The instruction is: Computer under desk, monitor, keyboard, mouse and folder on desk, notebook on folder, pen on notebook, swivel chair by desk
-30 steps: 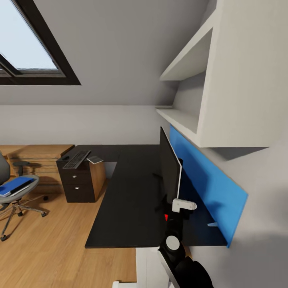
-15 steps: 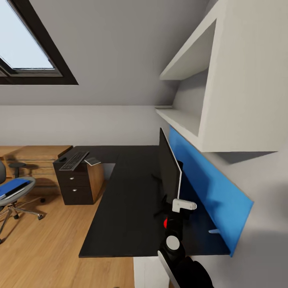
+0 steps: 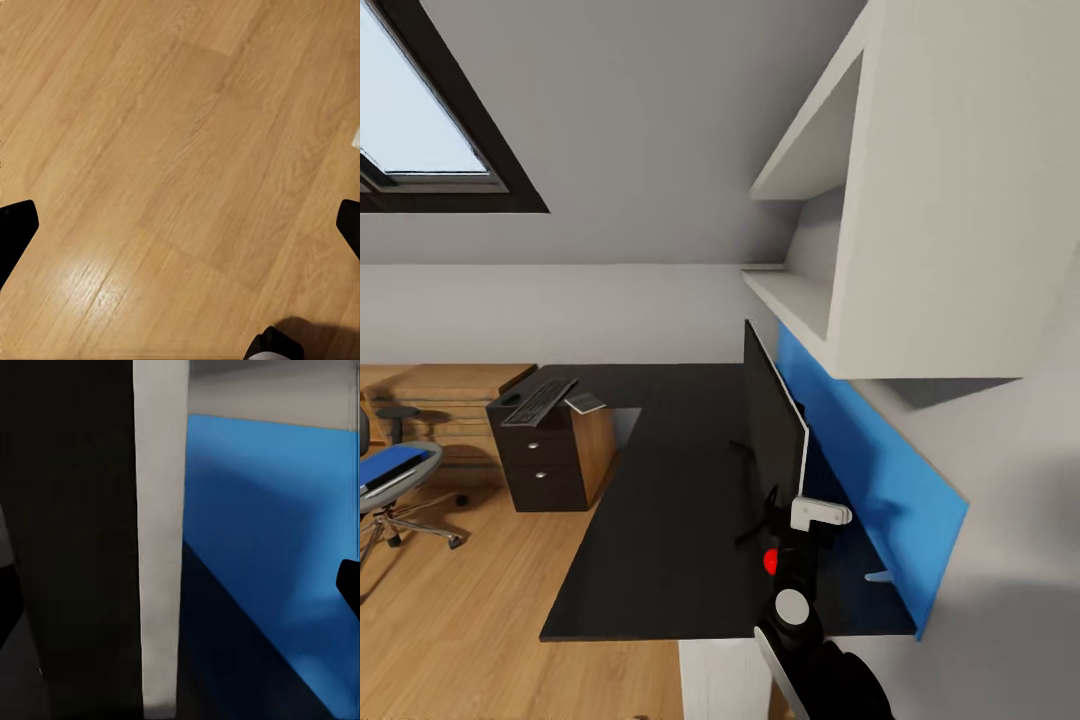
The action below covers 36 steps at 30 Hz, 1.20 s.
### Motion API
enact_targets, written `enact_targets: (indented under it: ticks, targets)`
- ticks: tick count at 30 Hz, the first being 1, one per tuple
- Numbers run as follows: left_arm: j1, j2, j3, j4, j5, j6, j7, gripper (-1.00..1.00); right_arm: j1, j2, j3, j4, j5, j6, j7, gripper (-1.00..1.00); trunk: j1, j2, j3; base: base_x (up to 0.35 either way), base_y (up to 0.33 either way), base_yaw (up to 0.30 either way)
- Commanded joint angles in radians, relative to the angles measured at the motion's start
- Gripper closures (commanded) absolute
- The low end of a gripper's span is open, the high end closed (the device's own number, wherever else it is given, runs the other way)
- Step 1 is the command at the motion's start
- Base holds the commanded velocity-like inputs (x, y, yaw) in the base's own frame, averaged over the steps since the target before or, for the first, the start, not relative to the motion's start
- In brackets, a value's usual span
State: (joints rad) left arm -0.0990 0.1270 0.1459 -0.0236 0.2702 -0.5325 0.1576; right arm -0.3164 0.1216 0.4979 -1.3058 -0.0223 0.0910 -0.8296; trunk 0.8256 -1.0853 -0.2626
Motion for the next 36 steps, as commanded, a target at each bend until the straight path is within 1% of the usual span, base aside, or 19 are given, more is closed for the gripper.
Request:
enact_targets:
  ticks: [1, 10, 14, 18, 31, 36]
  targets:
    - [-0.001, 0.0, 0.008, 0.001, -0.004, -0.003, 0.0, -1.0, -0.001, 0.0, 0.002, -0.001, -0.002, 0.009, -0.006, -1.0, 0.0, -0.001, -0.001, -0.013, -0.028, 0.0]
    - [-0.001, 0.0, 0.008, 0.001, -0.004, -0.004, 0.0, -1.0, -0.001, 0.0, 0.002, -0.001, -0.002, 0.01, -0.006, -1.0, 0.0, -0.001, -0.001, -0.01, -0.005, 0.0]
    - [-0.001, 0.0, 0.008, 0.001, -0.005, -0.003, 0.0, -1.0, -0.001, 0.0, 0.002, 0.005, -0.002, 0.01, -0.006, -1.0, 0.0, -0.001, -0.001, -0.168, 0.0, 0.0]
    - [-0.001, 0.0, 0.008, 0.001, -0.005, -0.003, 0.0, -1.0, -0.001, 0.001, 0.0, 0.029, -0.002, 0.009, -0.006, -1.0, 0.0, -0.001, -0.001, -0.287, 0.0, 0.0]
    - [-0.001, 0.0, 0.008, 0.001, -0.005, -0.003, 0.0, -1.0, -0.001, 0.001, 0.0, 0.04, -0.003, 0.009, -0.006, -1.0, 0.0, -0.001, -0.001, -0.33, 0.0, 0.0]
    - [-0.001, 0.0, 0.008, 0.001, -0.005, -0.002, 0.0, -1.0, -0.001, 0.003, 0.001, 0.062, -0.003, 0.009, -0.006, -1.0, 0.0, -0.001, -0.001, -0.334, 0.0, 0.0]
